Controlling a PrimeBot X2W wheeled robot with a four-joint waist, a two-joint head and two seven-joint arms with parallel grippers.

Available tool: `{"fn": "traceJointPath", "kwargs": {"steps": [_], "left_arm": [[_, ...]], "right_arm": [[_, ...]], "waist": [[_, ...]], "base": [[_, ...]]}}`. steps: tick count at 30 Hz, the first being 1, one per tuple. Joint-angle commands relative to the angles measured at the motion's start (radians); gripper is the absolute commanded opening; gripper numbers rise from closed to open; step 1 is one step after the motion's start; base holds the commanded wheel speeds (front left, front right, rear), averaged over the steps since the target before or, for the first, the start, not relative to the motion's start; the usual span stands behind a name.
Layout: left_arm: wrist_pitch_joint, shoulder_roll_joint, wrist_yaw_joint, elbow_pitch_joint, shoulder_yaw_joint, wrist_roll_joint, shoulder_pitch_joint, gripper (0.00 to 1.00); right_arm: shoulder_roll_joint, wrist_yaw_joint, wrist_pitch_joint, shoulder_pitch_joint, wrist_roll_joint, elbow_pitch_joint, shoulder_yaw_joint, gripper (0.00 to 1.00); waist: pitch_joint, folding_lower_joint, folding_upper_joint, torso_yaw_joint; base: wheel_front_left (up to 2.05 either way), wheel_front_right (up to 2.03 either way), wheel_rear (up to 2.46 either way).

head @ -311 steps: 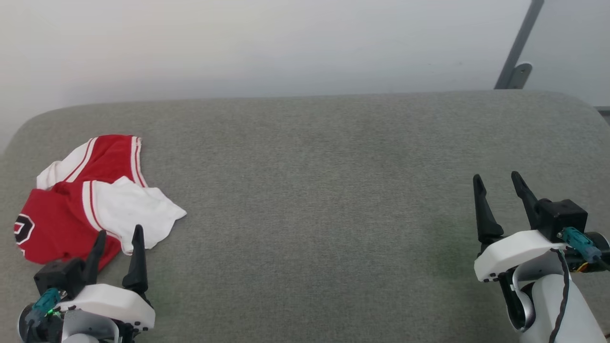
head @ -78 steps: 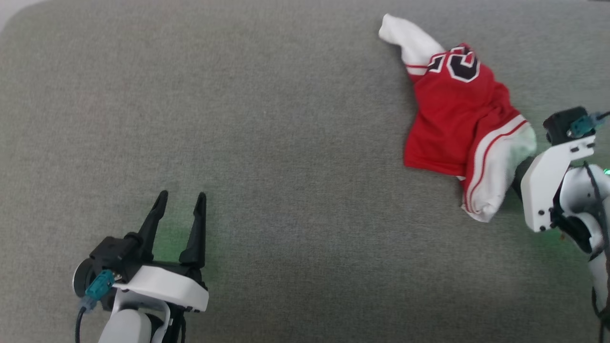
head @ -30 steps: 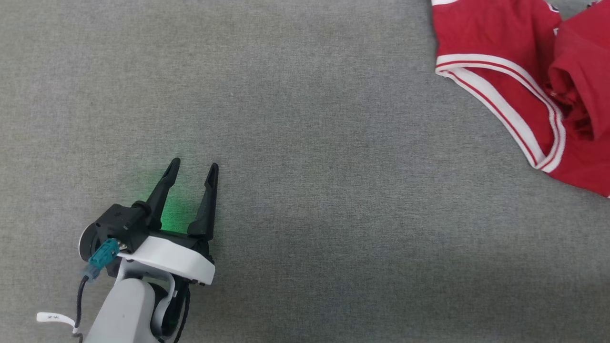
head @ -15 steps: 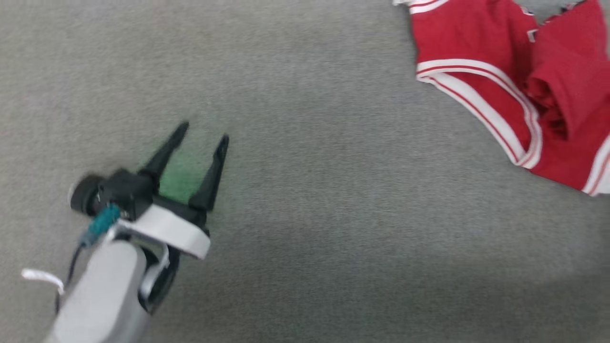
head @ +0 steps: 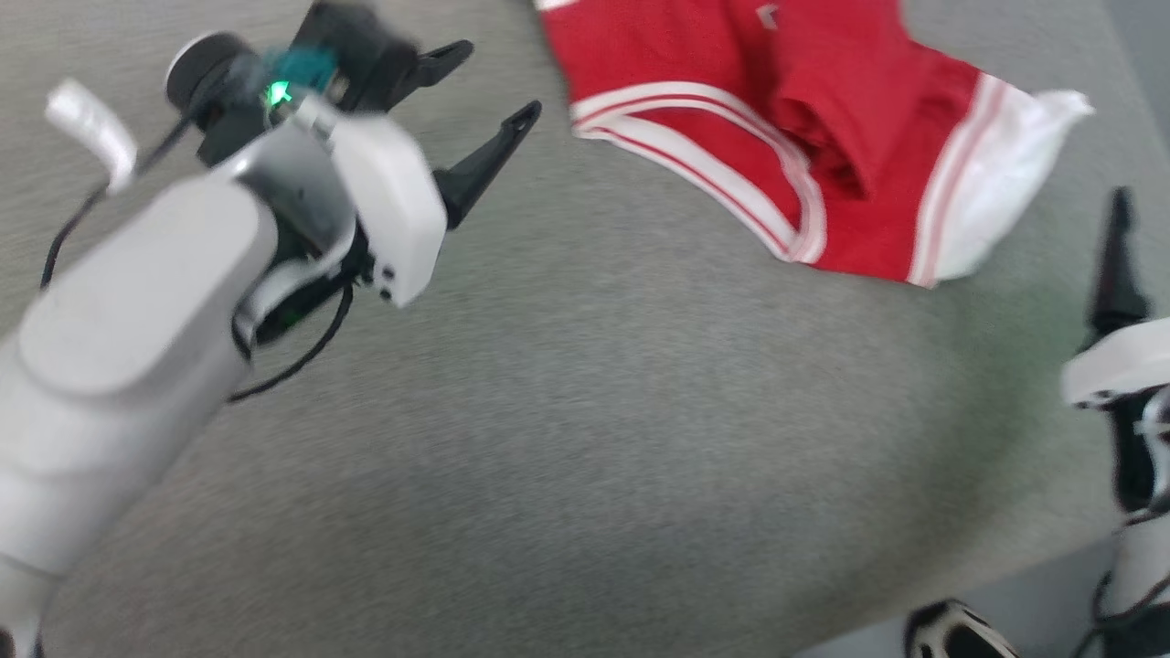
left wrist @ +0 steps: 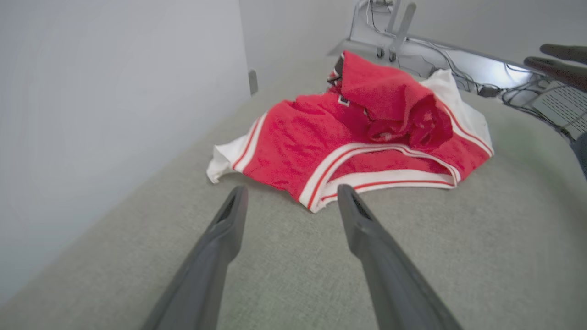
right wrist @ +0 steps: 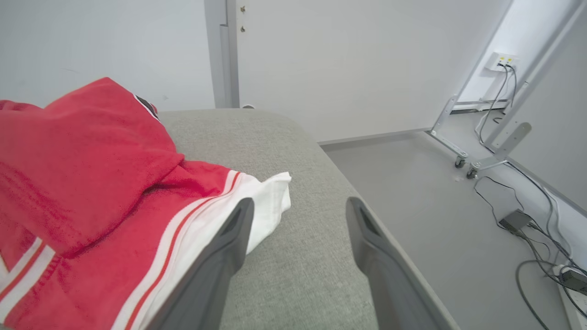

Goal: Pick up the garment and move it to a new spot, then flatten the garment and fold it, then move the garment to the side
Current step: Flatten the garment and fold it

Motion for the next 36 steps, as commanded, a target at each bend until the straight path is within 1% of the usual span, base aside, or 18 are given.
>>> {"fn": "traceJointPath", "kwargs": {"steps": [1, 3, 6, 8, 10, 14, 18, 19, 20, 22, 24, 28, 31, 32, 36], "left_arm": [[0.068, 0.002, 0.001, 0.021, -0.041, -0.065, -0.056, 1.00], [0.168, -0.007, 0.001, 0.059, -0.104, -0.160, -0.135, 1.00], [0.312, -0.021, 0.001, 0.131, -0.169, -0.265, -0.220, 1.00], [0.394, -0.030, 0.001, 0.186, -0.204, -0.307, -0.266, 1.00], [0.451, -0.038, 0.001, 0.236, -0.238, -0.328, -0.303, 1.00], [0.506, -0.041, 0.001, 0.327, -0.282, -0.334, -0.334, 1.00], [0.493, -0.039, 0.001, 0.353, -0.310, -0.326, -0.338, 1.00], [0.486, -0.038, 0.001, 0.357, -0.313, -0.337, -0.338, 0.47], [0.482, -0.037, 0.001, 0.356, -0.316, -0.346, -0.338, 0.01], [0.487, -0.038, 0.001, 0.338, -0.323, -0.366, -0.332, 0.00], [0.495, -0.027, 0.001, 0.303, -0.327, -0.374, -0.329, 0.00], [0.524, 0.013, 0.001, 0.172, -0.334, -0.387, -0.301, 0.00], [0.556, 0.059, 0.001, 0.040, -0.336, -0.406, -0.258, 0.00], [0.586, 0.093, 0.001, -0.055, -0.336, -0.422, -0.210, 0.00], [0.642, 0.153, 0.001, -0.249, -0.336, -0.456, -0.102, 0.00]], "right_arm": [[0.026, -0.002, -0.013, 0.011, 0.007, -0.017, 0.023, 1.00], [0.050, -0.002, -0.023, 0.024, 0.017, -0.031, 0.045, 1.00], [0.077, -0.002, -0.034, 0.034, 0.027, -0.030, 0.085, 1.00], [0.084, -0.002, -0.042, 0.036, 0.034, -0.023, 0.104, 1.00], [0.091, -0.002, -0.052, 0.037, 0.039, -0.013, 0.122, 1.00], [0.098, -0.002, -0.070, 0.033, 0.053, 0.009, 0.150, 1.00], [0.099, -0.002, -0.082, 0.033, 0.061, 0.023, 0.162, 1.00], [0.099, -0.002, -0.085, 0.032, 0.066, 0.026, 0.165, 1.00], [0.099, -0.002, -0.086, 0.031, 0.069, 0.027, 0.167, 1.00], [0.099, -0.002, -0.090, 0.027, 0.071, 0.028, 0.162, 1.00], [0.099, -0.002, -0.093, 0.021, 0.067, 0.028, 0.158, 1.00], [0.098, -0.002, -0.081, 0.024, 0.051, 0.012, 0.151, 1.00], [0.098, -0.002, -0.070, 0.031, 0.040, -0.002, 0.145, 1.00], [0.097, -0.002, -0.059, 0.040, 0.031, -0.010, 0.140, 1.00], [0.098, -0.002, -0.039, 0.054, 0.022, -0.037, 0.134, 1.00]], "waist": [[0.050, 0.0000, 0.0000, -0.100], [0.064, 0.0000, 0.0000, -0.134], [0.083, 0.0000, 0.0000, -0.184], [0.092, 0.0000, 0.0000, -0.211], [0.100, 0.0000, 0.0000, -0.234], [0.110, 0.0000, 0.0000, -0.269], [0.117, 0.0000, 0.0000, -0.283], [0.118, 0.0000, 0.0000, -0.283], [0.118, 0.0000, 0.0000, -0.282], [0.114, 0.0000, 0.0000, -0.274], [0.106, 0.0000, 0.0000, -0.261], [0.081, 0.0000, 0.0000, -0.228], [0.056, 0.0000, 0.0000, -0.202], [0.039, 0.0000, 0.0000, -0.187], [0.020, 0.0000, 0.0000, -0.160]], "base": [[0.00, 0.00, 0.00], [0.00, 0.00, 0.00], [0.00, 0.00, 0.00], [0.00, 0.00, 0.00], [0.00, 0.00, 0.00], [0.00, 0.00, 0.00], [0.00, 0.00, 0.00], [0.00, 0.00, 0.00], [0.00, 0.00, 0.00], [0.00, 0.00, 0.00], [0.00, 0.00, 0.00], [0.00, 0.00, 0.00], [0.00, 0.00, 0.00], [0.00, 0.00, 0.00], [0.00, 0.00, 0.00]]}}
